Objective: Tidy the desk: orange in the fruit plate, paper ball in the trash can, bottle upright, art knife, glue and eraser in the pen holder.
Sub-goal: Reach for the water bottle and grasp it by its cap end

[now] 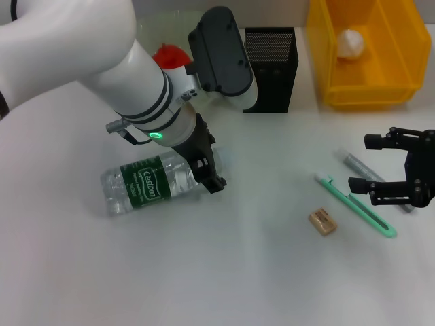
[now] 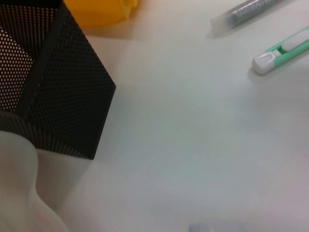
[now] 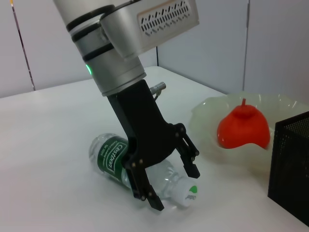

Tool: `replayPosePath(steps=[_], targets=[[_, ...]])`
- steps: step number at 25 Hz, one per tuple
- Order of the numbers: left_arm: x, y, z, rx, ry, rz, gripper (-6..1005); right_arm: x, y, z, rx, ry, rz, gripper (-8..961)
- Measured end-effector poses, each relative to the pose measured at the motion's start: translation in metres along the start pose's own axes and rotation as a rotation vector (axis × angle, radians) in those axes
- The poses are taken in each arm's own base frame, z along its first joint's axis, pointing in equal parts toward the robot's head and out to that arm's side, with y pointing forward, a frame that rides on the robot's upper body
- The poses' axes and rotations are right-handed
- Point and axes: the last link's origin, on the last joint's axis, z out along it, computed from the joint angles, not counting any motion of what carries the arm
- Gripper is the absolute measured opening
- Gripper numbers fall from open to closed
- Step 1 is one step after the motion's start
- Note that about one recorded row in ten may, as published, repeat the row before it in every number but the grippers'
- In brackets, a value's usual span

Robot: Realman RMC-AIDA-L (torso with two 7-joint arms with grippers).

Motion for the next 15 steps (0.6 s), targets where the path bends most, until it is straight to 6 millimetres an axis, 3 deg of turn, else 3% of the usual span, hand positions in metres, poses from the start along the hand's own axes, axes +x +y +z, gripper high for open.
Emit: replayPosePath(steps=[13, 15], targets=[[-0.0009, 0.0028, 0.0065, 0.017, 0.002, 0.031, 770, -0.0021, -0.003, 0.0017, 0.002, -0.007, 0.015, 843], [-0.0007, 0.0026, 0.0069, 0.021, 0.005, 0.034, 699, -0.0022, -0.0032, 0.0017, 0.003, -0.007, 0.017, 843]])
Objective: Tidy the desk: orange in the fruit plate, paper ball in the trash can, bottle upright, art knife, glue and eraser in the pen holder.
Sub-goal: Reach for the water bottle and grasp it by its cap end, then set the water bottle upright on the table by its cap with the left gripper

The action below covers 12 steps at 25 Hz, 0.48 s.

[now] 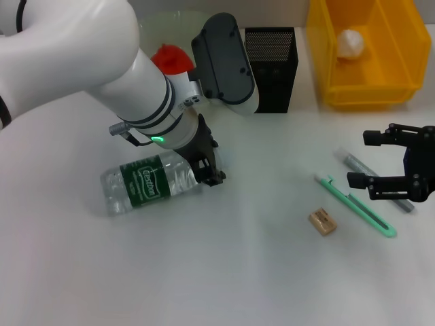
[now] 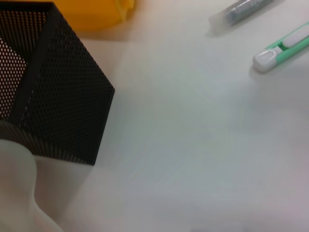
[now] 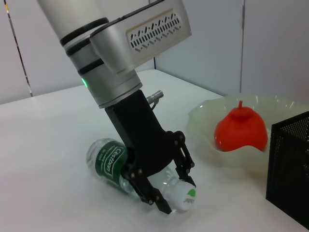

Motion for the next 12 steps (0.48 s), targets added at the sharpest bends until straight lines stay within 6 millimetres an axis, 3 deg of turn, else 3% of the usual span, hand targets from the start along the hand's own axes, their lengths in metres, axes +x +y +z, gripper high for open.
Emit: replayPosePath(steps=[3, 12], targets=[[0.0001, -0.0005, 0.0005, 0.007, 0.005, 0.001, 592, 0.0001, -0.0003, -0.0002, 0.002, 0.0, 0.002, 843], [-0.0029, 0.0022, -0.0022, 0.026, 0.045, 0.001, 481, -0.0019, -0.0034, 0.0005, 0.016, -0.003, -0.002, 842]])
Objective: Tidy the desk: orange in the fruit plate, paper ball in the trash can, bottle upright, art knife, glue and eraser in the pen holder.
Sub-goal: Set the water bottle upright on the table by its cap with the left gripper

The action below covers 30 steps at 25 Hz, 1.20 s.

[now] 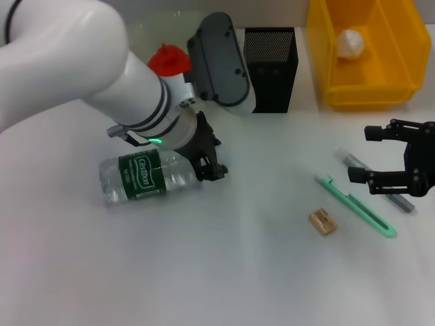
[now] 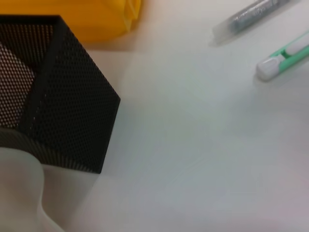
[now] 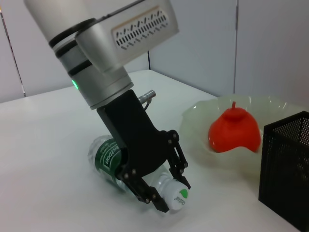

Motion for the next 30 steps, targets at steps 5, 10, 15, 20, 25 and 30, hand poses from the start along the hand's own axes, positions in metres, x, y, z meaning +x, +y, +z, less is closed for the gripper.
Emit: replayPosePath(steps=[5, 10, 15, 20, 25, 30], targets=[[-0.008, -0.003, -0.018, 0.03, 0.07, -0.067, 444, -0.008, -0.003, 0.002, 0.0, -0.015, -0.02, 842], [-0.028, -0.009, -0.05, 0.086, 0.162, -0.166, 444, -0.018, -0.006, 0.008, -0.012, -0.027, -0.042, 842], [-0.062, -0.014, -0.09, 0.163, 0.307, -0.335, 443, -0.028, -0.01, 0.013, -0.022, -0.035, -0.058, 842], [-0.091, -0.016, -0.11, 0.19, 0.439, -0.461, 443, -0.035, -0.013, 0.018, -0.018, -0.038, -0.069, 842], [-0.114, -0.009, -0.114, 0.181, 0.545, -0.56, 443, -0.04, -0.014, 0.02, -0.02, -0.041, -0.074, 842], [-0.12, -0.005, -0.112, 0.181, 0.602, -0.597, 444, -0.043, -0.015, 0.021, -0.022, -0.043, -0.074, 842]])
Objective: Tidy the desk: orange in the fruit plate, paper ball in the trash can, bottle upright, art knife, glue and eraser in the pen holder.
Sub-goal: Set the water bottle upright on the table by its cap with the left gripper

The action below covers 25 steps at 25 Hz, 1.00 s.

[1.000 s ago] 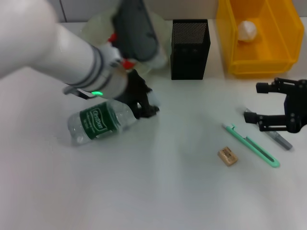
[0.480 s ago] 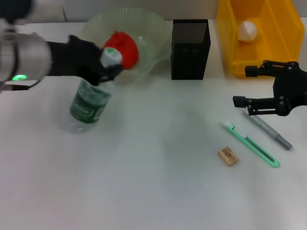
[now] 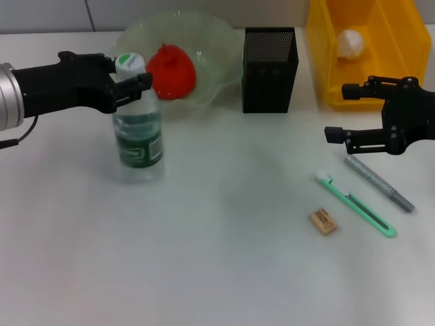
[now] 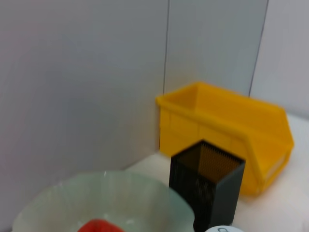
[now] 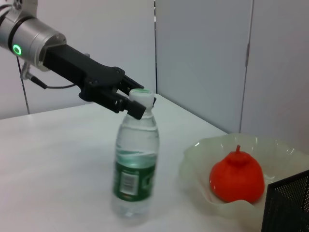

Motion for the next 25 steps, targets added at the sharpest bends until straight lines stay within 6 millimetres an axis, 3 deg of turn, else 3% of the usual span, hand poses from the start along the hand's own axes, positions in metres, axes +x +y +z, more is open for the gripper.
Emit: replayPosePath(steps=[3, 7, 11, 17, 25], targets=[[-0.008, -0.008, -0.005, -0.011, 0.118, -0.079, 444, -0.001, 0.0, 0.0, 0.0, -0.001, -0.002, 843], [-0.01, -0.011, -0.008, -0.005, 0.139, -0.091, 444, -0.001, 0.0, 0.001, -0.003, -0.001, -0.002, 843], [-0.023, -0.027, -0.014, 0.044, 0.17, -0.112, 444, -0.001, 0.0, 0.001, -0.004, -0.001, 0.0, 843], [-0.037, -0.037, -0.008, 0.058, 0.185, -0.128, 444, 0.0, 0.0, 0.002, -0.006, -0.001, 0.005, 842], [-0.041, -0.04, -0.002, 0.058, 0.181, -0.123, 444, 0.0, 0.0, 0.002, -0.007, -0.002, 0.004, 842]])
